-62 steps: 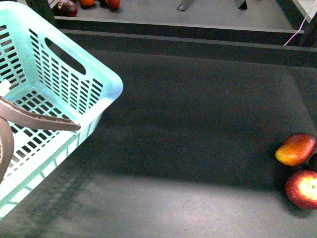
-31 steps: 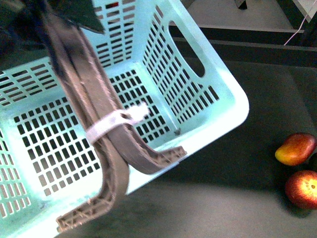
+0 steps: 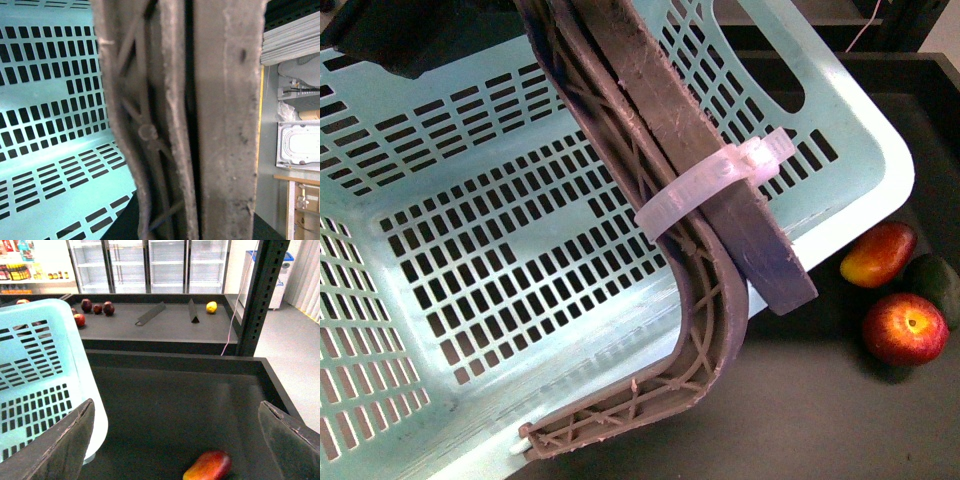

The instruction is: Pick apple with right arm and hold basket with left

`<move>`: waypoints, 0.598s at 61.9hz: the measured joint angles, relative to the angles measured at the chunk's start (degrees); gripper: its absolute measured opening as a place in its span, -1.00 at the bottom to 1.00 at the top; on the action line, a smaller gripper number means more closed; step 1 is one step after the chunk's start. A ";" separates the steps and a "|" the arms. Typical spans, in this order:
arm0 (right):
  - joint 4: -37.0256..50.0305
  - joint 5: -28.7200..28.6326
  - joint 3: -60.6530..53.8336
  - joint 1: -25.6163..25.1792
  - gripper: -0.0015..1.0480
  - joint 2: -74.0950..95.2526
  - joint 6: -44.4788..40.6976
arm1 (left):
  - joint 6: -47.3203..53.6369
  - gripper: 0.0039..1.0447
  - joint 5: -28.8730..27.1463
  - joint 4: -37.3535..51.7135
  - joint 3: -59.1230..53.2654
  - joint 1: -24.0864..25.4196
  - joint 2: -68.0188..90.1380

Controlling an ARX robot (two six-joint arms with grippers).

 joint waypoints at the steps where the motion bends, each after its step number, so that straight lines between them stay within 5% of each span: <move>1: 0.00 0.02 0.00 0.02 0.83 0.00 0.00 | 0.00 -0.69 0.20 0.17 0.02 0.11 0.13; 37: 0.00 0.02 0.00 0.00 0.83 0.00 0.00 | -0.13 -0.69 0.96 0.63 0.00 0.81 0.46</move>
